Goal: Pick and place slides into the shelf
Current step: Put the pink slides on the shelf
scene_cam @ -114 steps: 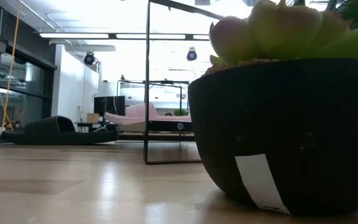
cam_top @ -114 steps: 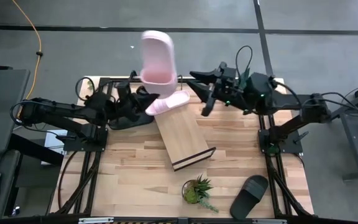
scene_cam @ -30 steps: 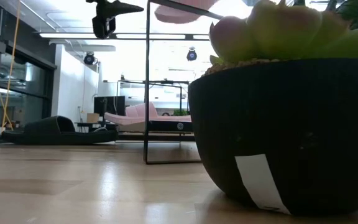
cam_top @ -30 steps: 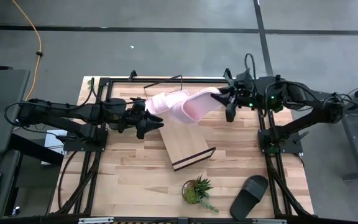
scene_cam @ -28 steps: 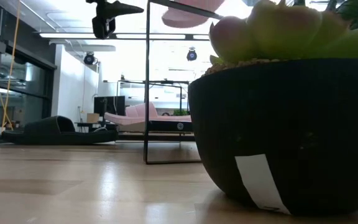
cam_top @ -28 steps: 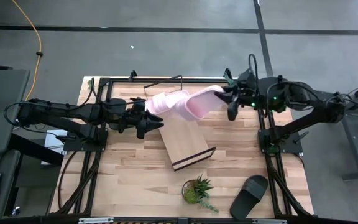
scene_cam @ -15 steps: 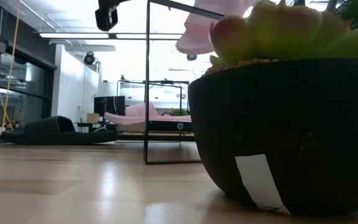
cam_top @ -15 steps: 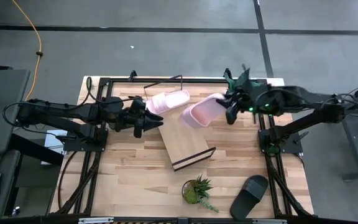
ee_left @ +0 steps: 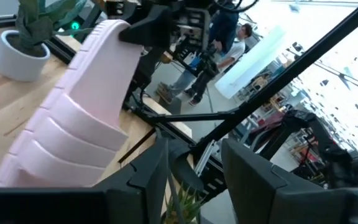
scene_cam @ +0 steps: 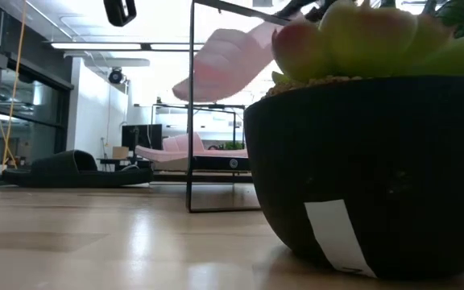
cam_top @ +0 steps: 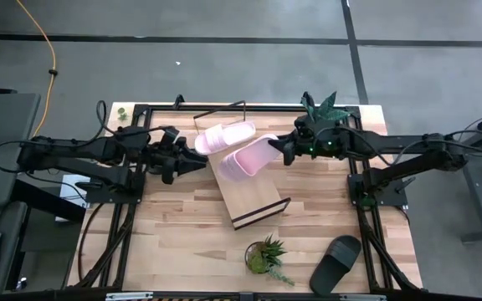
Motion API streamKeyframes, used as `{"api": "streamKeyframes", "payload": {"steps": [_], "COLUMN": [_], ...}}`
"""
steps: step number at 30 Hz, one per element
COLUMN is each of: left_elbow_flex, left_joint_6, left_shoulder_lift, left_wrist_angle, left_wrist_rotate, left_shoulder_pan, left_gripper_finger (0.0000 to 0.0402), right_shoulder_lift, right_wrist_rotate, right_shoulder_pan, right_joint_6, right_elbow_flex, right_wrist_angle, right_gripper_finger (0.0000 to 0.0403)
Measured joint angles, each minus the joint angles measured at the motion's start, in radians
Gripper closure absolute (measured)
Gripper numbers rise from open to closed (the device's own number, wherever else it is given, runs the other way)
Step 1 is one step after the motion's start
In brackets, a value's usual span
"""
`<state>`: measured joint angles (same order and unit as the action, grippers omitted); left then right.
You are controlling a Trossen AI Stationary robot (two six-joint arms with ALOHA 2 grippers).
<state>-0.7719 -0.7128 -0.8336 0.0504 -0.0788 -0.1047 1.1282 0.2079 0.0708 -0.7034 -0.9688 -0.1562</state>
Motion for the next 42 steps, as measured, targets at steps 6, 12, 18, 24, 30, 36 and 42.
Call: {"api": "streamKeyframes", "payload": {"steps": [6,12,18,24,30,36,42], "left_elbow_flex": [0.000,0.000,0.000,0.000,0.000,0.000,0.000], "left_joint_6": [0.000,0.007,0.013,0.019,0.020,0.020,0.026], "left_shoulder_lift": [0.013,0.012,0.012,0.012,0.012,0.012,0.012], "left_wrist_angle": [0.030,0.034,0.036,0.036,0.055,0.062,0.063], "left_wrist_rotate": [0.000,0.000,0.000,0.000,0.001,0.001,0.008], "left_shoulder_pan": [0.000,0.000,0.000,0.000,0.000,0.000,0.000], "left_gripper_finger": [0.0268,0.0269,0.0269,0.0269,0.0269,0.0269,0.0269], "right_shoulder_lift": [0.003,0.049,0.148,0.261,0.346,0.391,0.426], "right_wrist_rotate": [-0.003,0.005,-0.030,-0.134,-0.163,-0.127,-0.101], "right_shoulder_pan": [0.045,0.085,0.125,0.172,0.191,0.193,0.208], "right_joint_6": [-0.117,-0.208,-0.218,-0.254,-0.310,-0.340,-0.388], "right_elbow_flex": [0.156,0.246,0.230,0.224,0.224,0.224,0.224], "right_wrist_angle": [0.233,0.385,0.422,0.526,0.590,0.588,0.588], "right_gripper_finger": [0.0335,0.0335,0.0335,0.0335,0.0335,0.0335,0.0335]}}
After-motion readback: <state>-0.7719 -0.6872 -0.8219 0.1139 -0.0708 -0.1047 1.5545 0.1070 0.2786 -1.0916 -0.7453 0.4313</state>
